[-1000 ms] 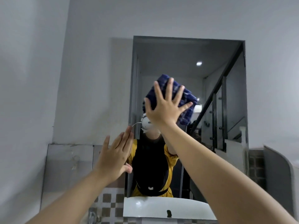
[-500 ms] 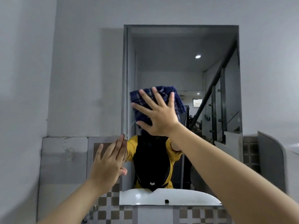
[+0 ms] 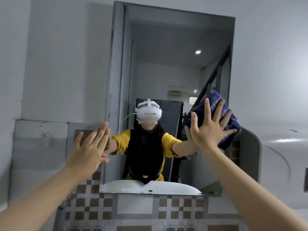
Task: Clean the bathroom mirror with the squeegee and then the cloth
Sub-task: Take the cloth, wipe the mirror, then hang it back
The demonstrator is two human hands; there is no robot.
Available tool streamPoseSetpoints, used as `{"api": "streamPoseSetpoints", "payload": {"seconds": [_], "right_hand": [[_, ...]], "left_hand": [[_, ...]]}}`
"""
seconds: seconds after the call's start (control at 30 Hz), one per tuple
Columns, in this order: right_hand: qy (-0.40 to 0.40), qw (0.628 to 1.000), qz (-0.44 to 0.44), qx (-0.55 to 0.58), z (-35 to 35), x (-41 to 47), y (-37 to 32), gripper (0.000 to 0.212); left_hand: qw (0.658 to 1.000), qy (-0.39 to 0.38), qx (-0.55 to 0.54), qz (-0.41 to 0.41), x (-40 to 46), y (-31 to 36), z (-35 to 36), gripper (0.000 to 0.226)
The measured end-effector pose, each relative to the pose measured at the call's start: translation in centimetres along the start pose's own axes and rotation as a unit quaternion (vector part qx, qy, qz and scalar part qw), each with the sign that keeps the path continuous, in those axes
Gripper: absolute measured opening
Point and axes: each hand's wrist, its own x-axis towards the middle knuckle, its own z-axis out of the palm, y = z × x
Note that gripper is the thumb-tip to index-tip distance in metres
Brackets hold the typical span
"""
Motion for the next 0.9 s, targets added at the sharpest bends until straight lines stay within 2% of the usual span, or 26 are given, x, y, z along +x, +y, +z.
{"api": "streamPoseSetpoints", "payload": {"seconds": [0.07, 0.17, 0.23, 0.33, 0.4, 0.53, 0.7, 0.8, 0.9], "right_hand": [[-0.001, 0.998, 0.038, 0.039, 0.7, -1.8, -2.0, 0.064], [-0.017, 0.998, 0.01, 0.062, 1.5, -4.3, -5.5, 0.065], [-0.028, 0.997, -0.045, 0.059, 2.1, -5.9, -8.2, 0.066], [-0.037, 0.99, -0.126, 0.056, 2.9, -7.7, -12.7, 0.067], [-0.045, 0.981, -0.181, 0.048, 3.6, -9.0, -15.4, 0.067], [-0.056, 0.937, -0.343, 0.011, 5.1, -11.7, -18.6, 0.065], [-0.05, 0.893, -0.447, -0.021, 5.2, -11.5, -17.1, 0.062], [-0.058, 0.867, -0.492, -0.057, 4.6, -10.5, -13.7, 0.064], [-0.046, 0.87, -0.484, -0.08, 3.9, -9.5, -9.3, 0.064]], "left_hand": [[1.0, -0.007, 0.009, -0.011, -0.1, 0.4, -0.5, 0.111], [0.998, -0.014, -0.027, -0.062, -0.4, 1.3, -0.9, 0.092], [0.998, 0.004, -0.024, -0.057, -0.9, 1.4, -0.6, 0.085], [0.999, -0.021, 0.002, -0.029, -2.6, 1.1, 0.3, 0.105], [0.999, -0.03, -0.003, -0.014, -3.9, 1.1, 0.5, 0.108], [0.999, -0.036, -0.021, -0.008, -5.6, 1.5, 1.0, 0.105], [0.999, -0.019, -0.027, 0.012, -6.8, 0.8, 2.5, 0.073], [0.999, 0.002, -0.047, 0.008, -6.8, 0.4, 3.0, 0.067], [0.998, 0.027, -0.049, 0.02, -6.9, 0.5, 3.4, 0.068]]}}
